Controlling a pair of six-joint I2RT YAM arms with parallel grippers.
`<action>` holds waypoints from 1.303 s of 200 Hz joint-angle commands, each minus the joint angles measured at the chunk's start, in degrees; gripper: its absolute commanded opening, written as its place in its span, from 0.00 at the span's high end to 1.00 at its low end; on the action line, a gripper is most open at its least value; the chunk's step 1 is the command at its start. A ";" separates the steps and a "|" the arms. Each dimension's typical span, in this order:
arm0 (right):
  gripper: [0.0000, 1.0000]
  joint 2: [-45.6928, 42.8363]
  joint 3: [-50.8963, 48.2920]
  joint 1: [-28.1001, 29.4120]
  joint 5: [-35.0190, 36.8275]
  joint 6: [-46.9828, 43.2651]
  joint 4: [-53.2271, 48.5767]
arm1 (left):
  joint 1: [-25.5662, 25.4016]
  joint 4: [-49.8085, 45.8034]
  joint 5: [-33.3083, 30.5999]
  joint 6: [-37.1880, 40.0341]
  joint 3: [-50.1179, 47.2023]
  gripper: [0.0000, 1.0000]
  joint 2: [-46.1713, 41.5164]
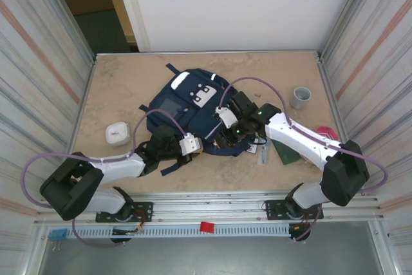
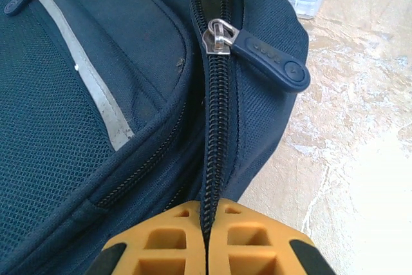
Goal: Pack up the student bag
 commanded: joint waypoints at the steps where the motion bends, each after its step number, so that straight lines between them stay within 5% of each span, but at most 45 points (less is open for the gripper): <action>1: 0.58 -3.01 -2.54 1.95 1.71 11.69 1.33 | -0.01 1.97 3.38 -4.09 2.87 1.00 -2.36; 67: 0.54 -11.81 -10.31 5.68 12.73 38.20 8.73 | -0.01 0.39 4.48 -6.17 3.70 1.00 -2.47; 178: 0.55 -1.34 -5.74 8.21 16.80 39.12 12.32 | 0.04 1.61 5.61 -6.53 3.60 1.00 -2.74; 227: 0.83 1.13 -3.54 9.10 24.47 39.55 8.16 | -0.01 1.08 4.88 -6.23 3.67 1.00 -3.27; 260: 0.92 -0.84 -3.89 9.01 29.64 40.04 3.10 | -0.01 -0.17 3.01 -5.68 3.73 1.00 -3.66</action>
